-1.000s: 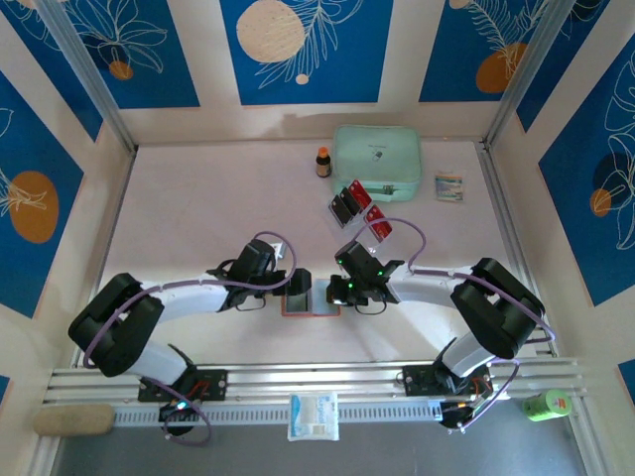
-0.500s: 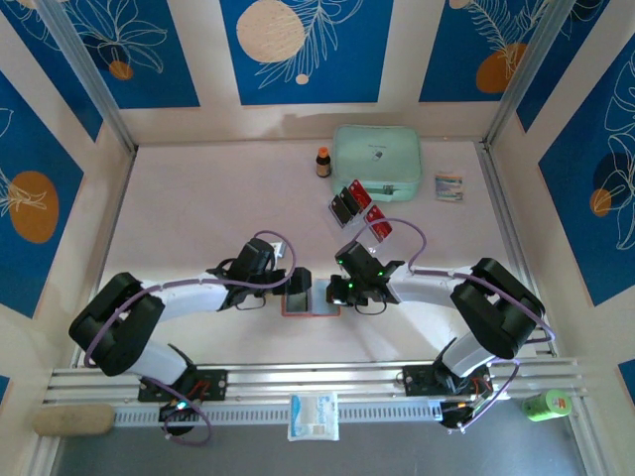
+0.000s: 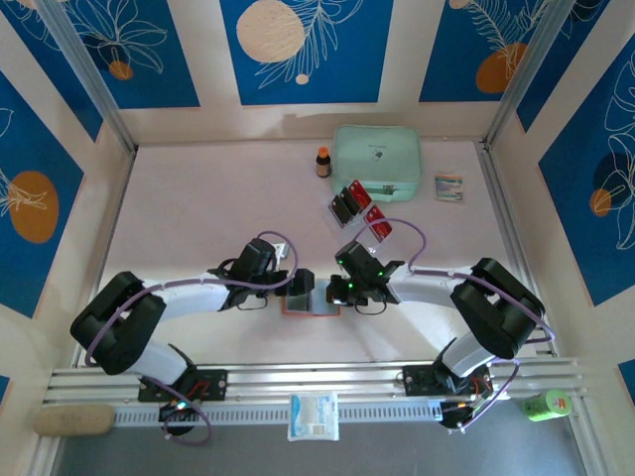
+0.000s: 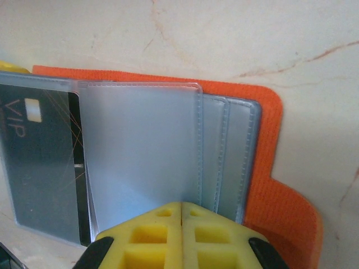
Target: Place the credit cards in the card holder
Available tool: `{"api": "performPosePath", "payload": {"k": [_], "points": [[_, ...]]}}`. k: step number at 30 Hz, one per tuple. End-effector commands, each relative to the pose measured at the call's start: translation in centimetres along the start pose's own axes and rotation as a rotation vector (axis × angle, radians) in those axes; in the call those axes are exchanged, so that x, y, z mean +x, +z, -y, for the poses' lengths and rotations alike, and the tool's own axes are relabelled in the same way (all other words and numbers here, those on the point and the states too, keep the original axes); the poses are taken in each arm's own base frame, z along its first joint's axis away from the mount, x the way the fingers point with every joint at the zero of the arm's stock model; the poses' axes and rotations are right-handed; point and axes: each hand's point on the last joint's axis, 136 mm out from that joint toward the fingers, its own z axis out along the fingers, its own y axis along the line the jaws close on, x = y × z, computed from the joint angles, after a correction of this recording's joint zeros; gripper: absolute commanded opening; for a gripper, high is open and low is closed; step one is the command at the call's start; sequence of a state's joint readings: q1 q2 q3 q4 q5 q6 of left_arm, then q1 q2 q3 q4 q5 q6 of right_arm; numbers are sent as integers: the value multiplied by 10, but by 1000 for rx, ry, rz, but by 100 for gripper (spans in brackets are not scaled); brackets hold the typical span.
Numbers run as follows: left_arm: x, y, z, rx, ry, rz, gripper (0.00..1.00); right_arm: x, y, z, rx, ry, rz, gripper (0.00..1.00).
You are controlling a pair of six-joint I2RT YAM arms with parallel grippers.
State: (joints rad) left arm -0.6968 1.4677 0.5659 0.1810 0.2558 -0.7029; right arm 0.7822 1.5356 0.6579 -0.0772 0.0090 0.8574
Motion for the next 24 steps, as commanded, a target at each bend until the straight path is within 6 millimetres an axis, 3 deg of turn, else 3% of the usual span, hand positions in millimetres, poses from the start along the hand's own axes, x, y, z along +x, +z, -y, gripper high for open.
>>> {"api": "performPosePath", "payload": {"k": [1, 24], "points": [[-2, -2, 23, 82, 12, -10, 100, 20, 8, 25, 71, 38, -69, 0], [-29, -30, 73, 324, -44, 131, 100, 19, 8, 23, 67, 38, -68, 0]]}}
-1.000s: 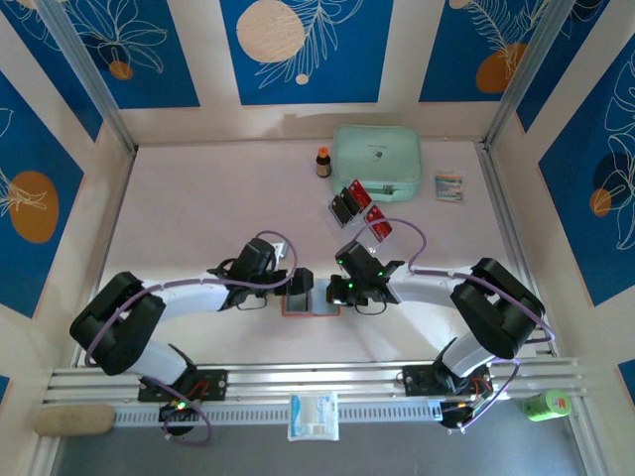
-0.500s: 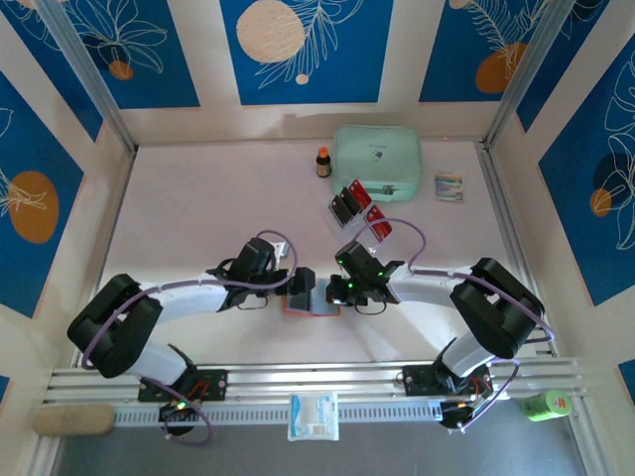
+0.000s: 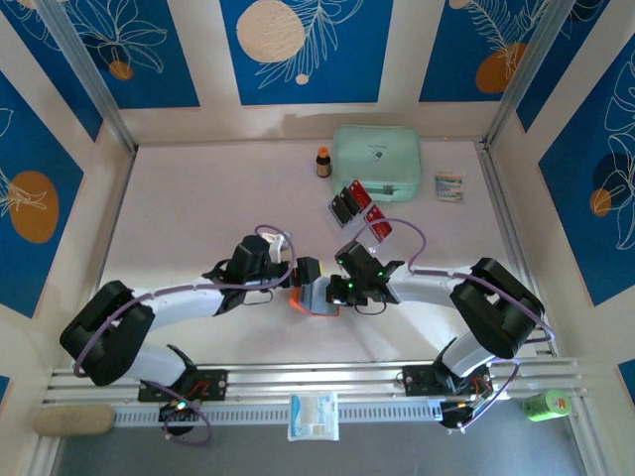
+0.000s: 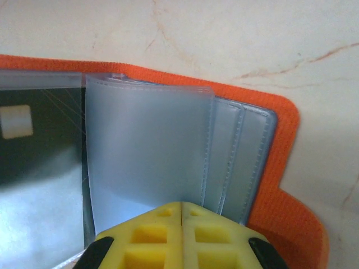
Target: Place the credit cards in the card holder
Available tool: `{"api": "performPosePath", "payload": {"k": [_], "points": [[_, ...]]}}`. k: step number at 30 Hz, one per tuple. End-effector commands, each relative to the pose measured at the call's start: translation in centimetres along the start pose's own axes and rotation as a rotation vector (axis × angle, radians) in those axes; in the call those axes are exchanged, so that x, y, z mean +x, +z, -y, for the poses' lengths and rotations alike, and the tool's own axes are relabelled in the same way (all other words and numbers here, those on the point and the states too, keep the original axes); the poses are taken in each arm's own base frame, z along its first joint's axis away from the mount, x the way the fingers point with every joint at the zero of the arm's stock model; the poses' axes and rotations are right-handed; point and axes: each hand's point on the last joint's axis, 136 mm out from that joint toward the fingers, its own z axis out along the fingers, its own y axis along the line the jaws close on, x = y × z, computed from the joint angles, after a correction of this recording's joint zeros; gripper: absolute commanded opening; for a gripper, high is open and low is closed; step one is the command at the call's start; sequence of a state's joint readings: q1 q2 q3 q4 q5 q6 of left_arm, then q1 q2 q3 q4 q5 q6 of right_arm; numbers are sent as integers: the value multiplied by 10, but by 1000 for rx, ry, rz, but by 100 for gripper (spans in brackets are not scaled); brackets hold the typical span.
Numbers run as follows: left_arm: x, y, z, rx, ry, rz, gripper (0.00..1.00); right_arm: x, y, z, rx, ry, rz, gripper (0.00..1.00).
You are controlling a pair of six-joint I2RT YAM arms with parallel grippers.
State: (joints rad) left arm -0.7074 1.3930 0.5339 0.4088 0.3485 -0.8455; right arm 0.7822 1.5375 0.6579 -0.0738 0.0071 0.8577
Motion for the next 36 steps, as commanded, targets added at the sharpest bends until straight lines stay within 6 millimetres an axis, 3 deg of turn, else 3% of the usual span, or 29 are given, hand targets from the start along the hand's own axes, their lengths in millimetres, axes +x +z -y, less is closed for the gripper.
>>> {"api": "performPosePath", "payload": {"k": [1, 9, 13, 18, 24, 26, 29, 31, 36], "points": [[-2, -5, 20, 84, -1, 16, 100, 19, 7, 23, 69, 37, -68, 0], [1, -4, 26, 108, -6, 17, 100, 13, 2, 14, 46, 30, -63, 0], [2, -4, 23, 98, -8, 19, 100, -1, -14, -2, 15, 3, -33, 0], [3, -4, 19, 87, -8, 22, 100, -18, -40, -18, -18, -17, 17, 10], [4, -4, 18, 84, -8, 22, 100, -23, -62, -3, 5, 25, 74, 12], [3, -5, 19, 84, -7, 24, 100, -22, -64, 7, 26, 45, 85, 20], [2, -5, 20, 86, -4, 26, 100, -18, -62, 16, 48, 61, 72, 36], [2, -5, 20, 85, -5, 27, 100, -15, -58, 19, 54, 61, 57, 41], [1, -5, 21, 85, -3, 25, 100, -11, -45, 23, 66, 63, 24, 45]]}}
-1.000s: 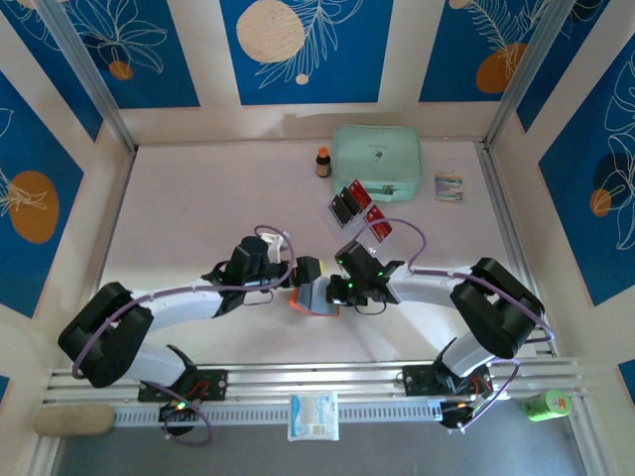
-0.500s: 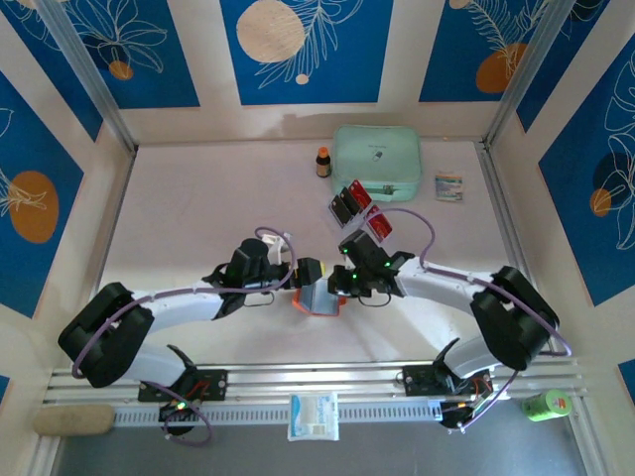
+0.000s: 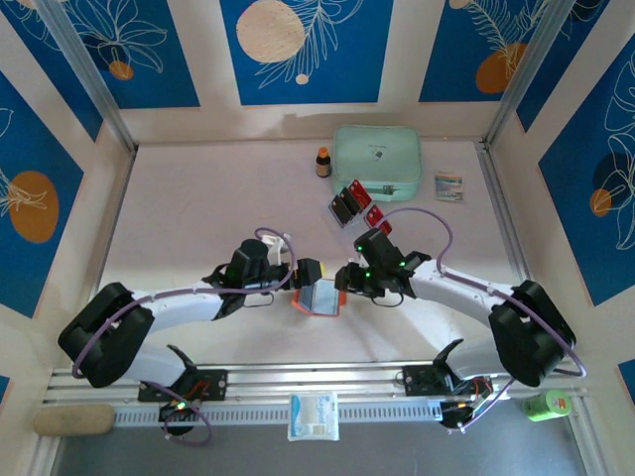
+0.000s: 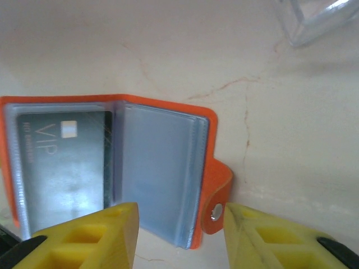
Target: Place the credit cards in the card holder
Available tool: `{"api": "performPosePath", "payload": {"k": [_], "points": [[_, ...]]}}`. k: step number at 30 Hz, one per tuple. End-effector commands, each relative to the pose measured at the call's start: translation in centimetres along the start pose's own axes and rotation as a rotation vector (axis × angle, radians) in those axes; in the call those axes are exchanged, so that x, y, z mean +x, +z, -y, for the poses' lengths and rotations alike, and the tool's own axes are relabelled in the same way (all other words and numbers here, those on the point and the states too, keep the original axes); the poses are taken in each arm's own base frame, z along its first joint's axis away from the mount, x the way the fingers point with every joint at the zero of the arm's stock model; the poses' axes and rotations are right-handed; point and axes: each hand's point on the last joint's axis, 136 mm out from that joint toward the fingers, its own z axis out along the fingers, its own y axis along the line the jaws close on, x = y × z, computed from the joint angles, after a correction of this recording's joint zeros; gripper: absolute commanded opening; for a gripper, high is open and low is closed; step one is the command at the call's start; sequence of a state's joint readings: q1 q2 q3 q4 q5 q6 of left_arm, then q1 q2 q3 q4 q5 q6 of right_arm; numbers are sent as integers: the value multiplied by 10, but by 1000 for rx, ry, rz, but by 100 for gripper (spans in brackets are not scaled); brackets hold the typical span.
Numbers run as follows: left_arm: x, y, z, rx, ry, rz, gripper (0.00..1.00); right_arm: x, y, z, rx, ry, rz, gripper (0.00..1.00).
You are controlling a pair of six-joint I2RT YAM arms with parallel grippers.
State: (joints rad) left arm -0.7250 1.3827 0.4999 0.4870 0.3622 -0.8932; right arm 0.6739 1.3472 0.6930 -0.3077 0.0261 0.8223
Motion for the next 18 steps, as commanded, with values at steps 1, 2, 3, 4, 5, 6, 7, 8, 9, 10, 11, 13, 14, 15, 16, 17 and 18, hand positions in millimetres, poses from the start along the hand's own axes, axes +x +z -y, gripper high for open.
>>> {"api": "performPosePath", "payload": {"k": [1, 2, 3, 4, 5, 6, 7, 8, 9, 10, 11, 13, 14, 15, 16, 17, 18], "points": [[-3, -3, 11, 29, 17, 14, 100, 10, 11, 9, 29, 3, -41, 45], [-3, -2, 11, 27, 17, 15, 100, 10, 13, 9, 30, 2, -46, 45], [-4, -2, 12, 28, 18, 15, 100, 10, 16, 9, 34, 2, -52, 45], [-4, -2, 11, 27, 17, 14, 100, 10, 18, 10, 38, 1, -56, 45], [-4, -2, 12, 28, 18, 16, 100, 10, 20, 11, 45, -1, -58, 44], [-4, -2, 12, 27, 19, 16, 100, 10, 22, 13, 53, 1, -61, 43], [-4, -2, 11, 25, 19, 16, 100, 10, 23, 15, 62, 3, -63, 40], [-4, -3, 12, 27, 19, 16, 100, 10, 25, 17, 67, 4, -65, 32], [-4, -3, 12, 26, 18, 15, 100, 9, 25, 19, 70, 8, -65, 24], [-5, -3, 13, 28, 20, 18, 100, 9, 26, 21, 74, 13, -65, 14], [-5, -4, 14, 31, 21, 17, 100, 7, 26, 22, 69, 18, -60, 5], [-6, -5, 18, 40, 23, 17, 100, 4, 25, 21, 46, 26, -53, 0], [-6, -5, 21, 48, 27, 16, 100, 2, 26, 20, 23, 29, -48, 0], [-6, -4, 24, 53, 32, 12, 100, -1, 26, 17, -1, 30, -43, 0], [-5, -3, 27, 60, 36, 6, 100, -2, 25, 15, -23, 32, -41, 0], [-5, -1, 31, 68, 39, 3, 100, -4, 25, 14, -40, 32, -38, 0], [-5, 1, 34, 75, 42, 1, 100, -6, 25, 12, -51, 32, -36, 0]]}}
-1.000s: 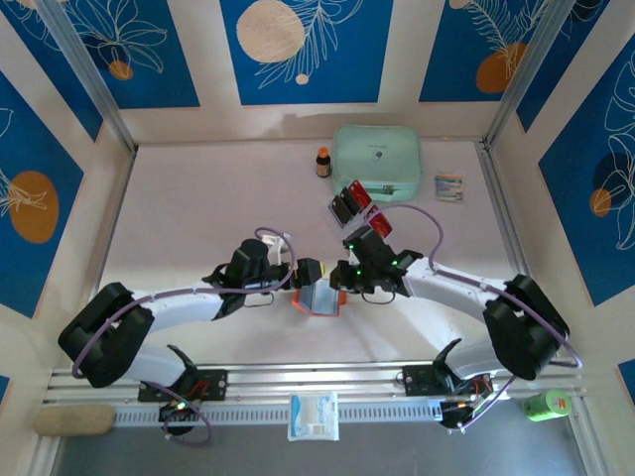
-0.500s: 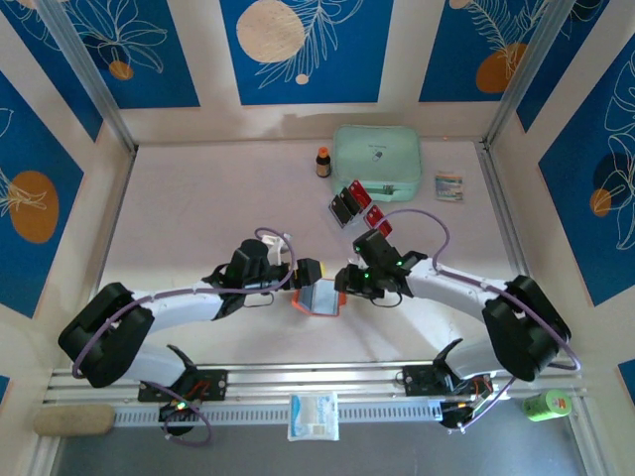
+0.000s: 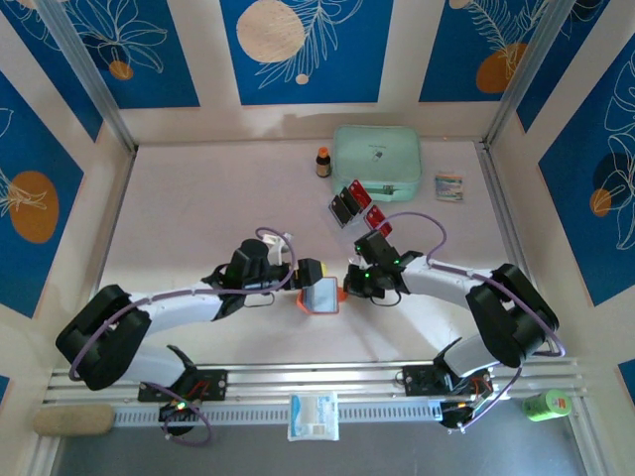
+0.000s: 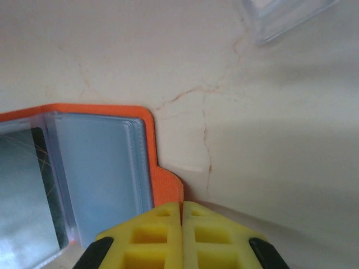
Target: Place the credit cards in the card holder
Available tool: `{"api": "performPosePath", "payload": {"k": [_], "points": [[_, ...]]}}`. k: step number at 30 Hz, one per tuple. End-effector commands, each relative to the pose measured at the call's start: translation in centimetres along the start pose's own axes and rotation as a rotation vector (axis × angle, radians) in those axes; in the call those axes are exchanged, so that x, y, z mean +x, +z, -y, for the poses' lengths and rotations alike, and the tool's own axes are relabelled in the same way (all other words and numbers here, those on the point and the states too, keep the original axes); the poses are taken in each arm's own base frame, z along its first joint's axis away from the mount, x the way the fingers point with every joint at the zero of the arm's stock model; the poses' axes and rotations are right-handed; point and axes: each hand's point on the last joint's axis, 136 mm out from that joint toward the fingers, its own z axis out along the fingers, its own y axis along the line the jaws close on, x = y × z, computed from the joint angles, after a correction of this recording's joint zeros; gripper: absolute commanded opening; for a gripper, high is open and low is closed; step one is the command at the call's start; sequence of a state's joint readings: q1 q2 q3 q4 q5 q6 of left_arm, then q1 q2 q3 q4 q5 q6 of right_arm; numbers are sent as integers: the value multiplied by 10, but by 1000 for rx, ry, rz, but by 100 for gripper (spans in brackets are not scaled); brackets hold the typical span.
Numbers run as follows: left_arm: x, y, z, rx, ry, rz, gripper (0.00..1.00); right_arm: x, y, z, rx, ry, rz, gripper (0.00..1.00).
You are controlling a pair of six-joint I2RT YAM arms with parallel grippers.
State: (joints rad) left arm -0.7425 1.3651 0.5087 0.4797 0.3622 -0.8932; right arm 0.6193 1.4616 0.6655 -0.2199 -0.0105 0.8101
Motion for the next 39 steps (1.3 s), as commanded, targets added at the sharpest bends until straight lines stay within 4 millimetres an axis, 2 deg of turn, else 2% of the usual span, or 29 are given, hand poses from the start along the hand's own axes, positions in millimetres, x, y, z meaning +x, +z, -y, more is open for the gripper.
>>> {"api": "performPosePath", "payload": {"k": [1, 7, 11, 14, 17, 19, 26, 32, 36, 39], "points": [[-4, 4, 27, 63, 32, -2, 100, -3, 0, -11, -82, -18, -1, 0], [4, 24, 42, 99, 40, -28, 100, -4, 3, -13, -118, -6, -10, 0], [10, 37, 38, 93, 32, -44, 100, -4, 5, -11, -129, 13, -15, 0], [16, 44, 29, 77, 18, -48, 100, -6, 1, -9, -132, 22, -13, 1], [24, 48, 16, 48, 7, -56, 100, -11, -10, -6, -135, 35, 5, 21], [28, 49, 8, 27, 1, -59, 100, -13, -19, -1, -130, 52, 19, 28], [48, 53, -18, -59, -8, -84, 100, -19, -44, 20, -118, 115, 69, 31], [68, 53, -40, -205, 26, -151, 100, -21, -62, 20, -149, 133, 102, 32], [62, 48, -40, -273, 57, -160, 100, -21, -72, 15, -171, 127, 115, 32], [47, 43, -24, -262, 84, -121, 100, -19, -76, 8, -196, 123, 110, 31]]}}
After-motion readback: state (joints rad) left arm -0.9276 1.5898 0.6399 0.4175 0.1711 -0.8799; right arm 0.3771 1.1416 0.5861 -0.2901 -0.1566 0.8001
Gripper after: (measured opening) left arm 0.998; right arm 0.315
